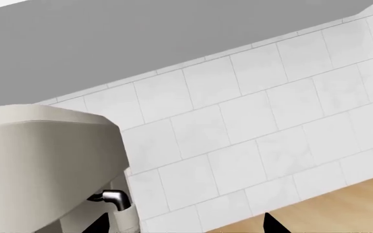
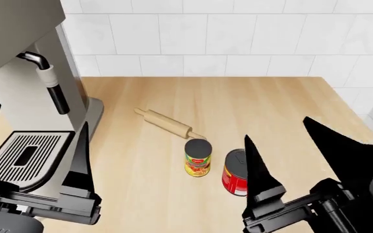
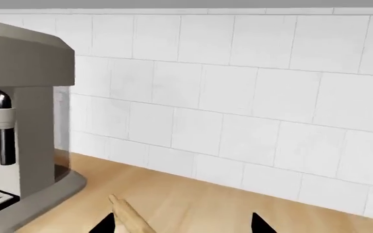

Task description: Pick the cans from the counter and place them in their designated side in the cabinet.

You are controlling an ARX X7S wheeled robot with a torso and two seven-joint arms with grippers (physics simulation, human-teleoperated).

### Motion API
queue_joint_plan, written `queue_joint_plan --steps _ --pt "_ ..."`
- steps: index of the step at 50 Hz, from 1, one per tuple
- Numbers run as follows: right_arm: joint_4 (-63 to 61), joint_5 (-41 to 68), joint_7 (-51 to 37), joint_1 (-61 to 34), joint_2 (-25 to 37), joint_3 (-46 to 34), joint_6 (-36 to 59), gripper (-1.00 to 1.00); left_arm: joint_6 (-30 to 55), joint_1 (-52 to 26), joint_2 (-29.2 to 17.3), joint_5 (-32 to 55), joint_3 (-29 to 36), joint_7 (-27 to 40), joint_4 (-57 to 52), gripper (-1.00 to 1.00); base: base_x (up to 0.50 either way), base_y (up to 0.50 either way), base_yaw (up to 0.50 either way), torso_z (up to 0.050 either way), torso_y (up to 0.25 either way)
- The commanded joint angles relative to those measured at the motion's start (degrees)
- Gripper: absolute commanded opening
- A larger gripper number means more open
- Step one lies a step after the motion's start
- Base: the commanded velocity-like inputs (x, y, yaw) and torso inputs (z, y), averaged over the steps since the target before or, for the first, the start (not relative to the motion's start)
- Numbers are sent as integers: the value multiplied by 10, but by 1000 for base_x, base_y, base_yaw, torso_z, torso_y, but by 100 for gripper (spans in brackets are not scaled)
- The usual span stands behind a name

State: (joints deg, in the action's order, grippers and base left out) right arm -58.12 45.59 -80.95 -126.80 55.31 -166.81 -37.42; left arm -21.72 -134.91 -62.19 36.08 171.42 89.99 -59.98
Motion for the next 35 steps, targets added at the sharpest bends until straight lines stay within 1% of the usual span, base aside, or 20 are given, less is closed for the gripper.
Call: queue_joint_plan --steps 1,6,7,9,14,18,31,35 --pt "52 94 219 -6 -5 -121 -135 100 -6 1 -3 -9 10 0 0 100 0 0 0 0 0" --pt "65 141 328 -4 28 -127 -143 100 -3 9 -2 -7 2 0 0 100 0 0 0 0 0" --pt "67 155 354 1 34 -127 -142 100 -1 16 -3 -7 -4 0 0 100 0 0 0 0 0" --pt "72 162 379 12 46 -124 -134 100 7 33 -4 -6 -21 0 0 100 0 0 0 0 0" --pt "80 144 392 48 69 -113 -111 100 14 49 -3 -1 -40 0 0 100 0 0 0 0 0" --pt "86 147 405 55 83 -111 -105 100 19 62 -3 -2 -51 0 0 100 0 0 0 0 0" --pt "107 144 421 106 106 -82 -96 100 18 58 4 2 -51 0 0 100 0 0 0 0 0" --pt "141 116 419 179 108 -36 -123 100 10 40 8 4 -35 0 0 100 0 0 0 0 0"
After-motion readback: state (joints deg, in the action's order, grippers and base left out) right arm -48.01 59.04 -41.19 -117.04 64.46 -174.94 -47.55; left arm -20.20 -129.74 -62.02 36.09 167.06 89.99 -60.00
